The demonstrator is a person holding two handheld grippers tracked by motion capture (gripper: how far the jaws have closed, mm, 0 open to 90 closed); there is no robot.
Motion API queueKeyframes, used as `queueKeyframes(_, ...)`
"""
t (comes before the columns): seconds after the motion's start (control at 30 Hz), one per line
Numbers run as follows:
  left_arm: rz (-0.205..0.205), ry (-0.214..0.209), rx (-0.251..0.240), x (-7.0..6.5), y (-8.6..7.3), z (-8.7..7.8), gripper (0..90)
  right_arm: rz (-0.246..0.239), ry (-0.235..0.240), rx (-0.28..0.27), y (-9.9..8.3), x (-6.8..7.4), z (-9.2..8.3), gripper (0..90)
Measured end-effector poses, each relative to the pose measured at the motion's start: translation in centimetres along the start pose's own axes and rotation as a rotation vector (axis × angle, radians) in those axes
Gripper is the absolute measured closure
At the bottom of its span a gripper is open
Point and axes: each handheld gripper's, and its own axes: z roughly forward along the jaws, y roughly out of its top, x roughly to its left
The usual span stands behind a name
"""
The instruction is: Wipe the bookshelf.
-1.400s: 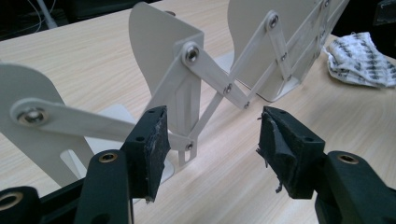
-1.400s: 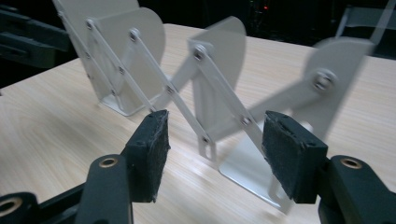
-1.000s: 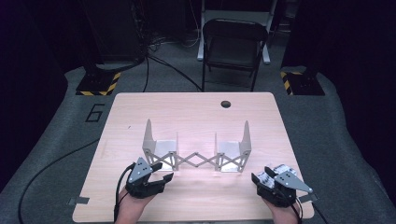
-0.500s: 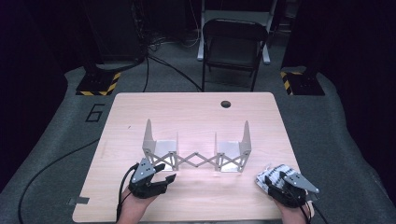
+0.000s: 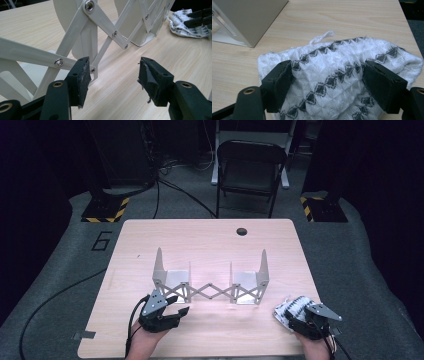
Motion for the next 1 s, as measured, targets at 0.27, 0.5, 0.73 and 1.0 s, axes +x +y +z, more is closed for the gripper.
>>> queueKeyframes(0.27, -0.008, 0.003, 0.006, 0.2, -0.1, -0.2, 42.1, 0.023, 0.002, 0.023, -0.2, 0.1, 0.3, 25.4)
queueKeyframes(0.5, -0.009, 0.012, 0.0, 0.2, -0.2, -0.1, 41.9, 0.0, 0.001, 0.06, -0.1, 0.3, 0.3, 35.8)
queueKeyframes(0.73, -0.002, 0.008, 0.008, 0.3, -0.3, -0.1, 41.8, -0.011, 0.034, 0.059, -0.1, 0.9, 0.0, 58.6)
queueKeyframes(1.0, -0.002, 0.007, 0.013, 0.4, -0.3, -0.2, 41.7, -0.013, 0.032, 0.047, 0.0, 1.8, 0.0, 63.0)
